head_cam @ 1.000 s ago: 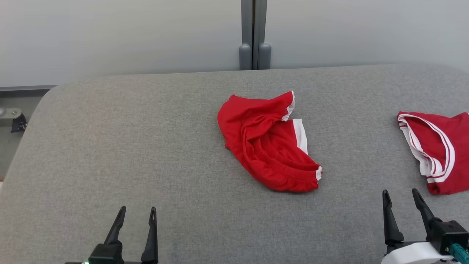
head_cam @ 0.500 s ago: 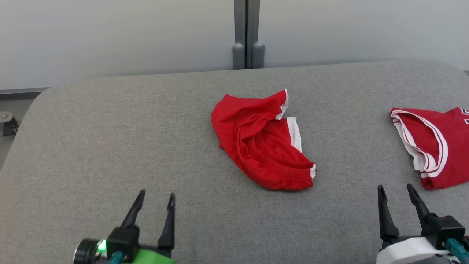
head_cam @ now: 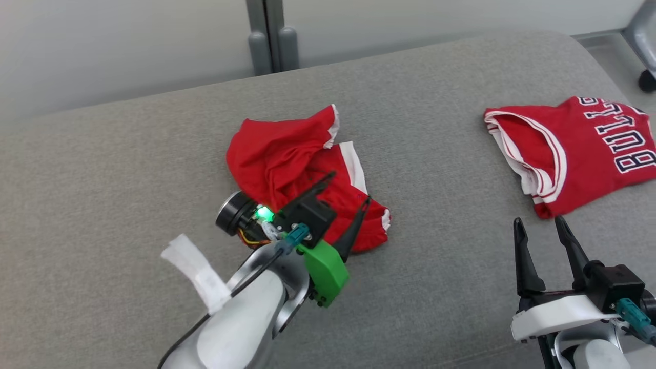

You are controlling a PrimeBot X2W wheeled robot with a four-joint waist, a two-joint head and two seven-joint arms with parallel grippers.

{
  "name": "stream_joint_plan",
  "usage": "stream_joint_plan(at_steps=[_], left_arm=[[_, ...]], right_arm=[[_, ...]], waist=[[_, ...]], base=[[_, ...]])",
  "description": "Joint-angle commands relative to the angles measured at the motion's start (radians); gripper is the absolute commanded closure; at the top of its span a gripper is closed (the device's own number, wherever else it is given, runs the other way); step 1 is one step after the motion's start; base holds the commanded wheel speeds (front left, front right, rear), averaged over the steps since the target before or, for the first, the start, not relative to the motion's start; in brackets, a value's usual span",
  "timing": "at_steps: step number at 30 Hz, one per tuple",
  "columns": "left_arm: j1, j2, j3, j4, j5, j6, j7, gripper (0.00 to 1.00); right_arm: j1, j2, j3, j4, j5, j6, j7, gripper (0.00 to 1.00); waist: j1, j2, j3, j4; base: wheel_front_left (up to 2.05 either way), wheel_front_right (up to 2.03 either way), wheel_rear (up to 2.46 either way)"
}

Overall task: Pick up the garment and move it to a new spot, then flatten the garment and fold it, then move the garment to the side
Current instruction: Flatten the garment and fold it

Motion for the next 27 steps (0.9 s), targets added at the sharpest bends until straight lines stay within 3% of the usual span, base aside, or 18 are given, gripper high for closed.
stream_joint_plan(at_steps=[1, 6, 16, 18, 19, 22, 27], left_arm=[[-0.043, 0.005, -0.033, 0.021, -0.023, -0.002, 0.041, 0.0], [-0.124, 0.005, -0.134, 0.099, -0.065, -0.003, 0.192, 0.0], [-0.167, 0.023, -0.153, 0.216, -0.109, 0.004, 0.371, 0.0], [-0.156, 0.024, -0.152, 0.215, -0.131, 0.003, 0.391, 0.12], [-0.15, 0.024, -0.158, 0.214, -0.137, 0.002, 0.402, 0.3], [-0.141, 0.032, -0.177, 0.205, -0.148, -0.001, 0.424, 1.0], [-0.132, 0.038, -0.168, 0.188, -0.172, 0.006, 0.404, 1.0]], right_arm=[[-0.018, -0.002, 0.003, -0.001, 0.012, -0.002, 0.0, 0.0], [-0.02, -0.001, 0.013, -0.001, 0.044, -0.002, 0.0, 0.0], [-0.013, -0.001, 0.007, 0.002, 0.072, -0.002, 0.0, 0.0], [-0.012, -0.001, 0.003, 0.003, 0.07, -0.002, 0.0, 0.0], [-0.011, -0.001, 0.001, 0.001, 0.069, -0.002, 0.0, 0.0], [-0.01, -0.001, -0.005, 0.001, 0.058, -0.002, 0.0, 0.0], [-0.018, -0.001, -0.008, 0.002, 0.052, -0.002, 0.0, 0.0]], waist=[[0.0, -0.0001, 0.066, -0.114], [0.0, -0.0001, 0.097, -0.177], [0.0, -0.0001, 0.11, -0.222], [0.0, -0.0001, 0.107, -0.218], [0.0, -0.0001, 0.106, -0.216], [0.0, -0.0001, 0.101, -0.206], [0.0, -0.0001, 0.095, -0.188]], base=[[0.0, 0.0, 0.0], [0.0, 0.0, 0.0], [0.0, 0.0, 0.0], [0.0, 0.0, 0.0], [0.0, 0.0, 0.0], [0.0, 0.0, 0.0], [0.0, 0.0, 0.0]])
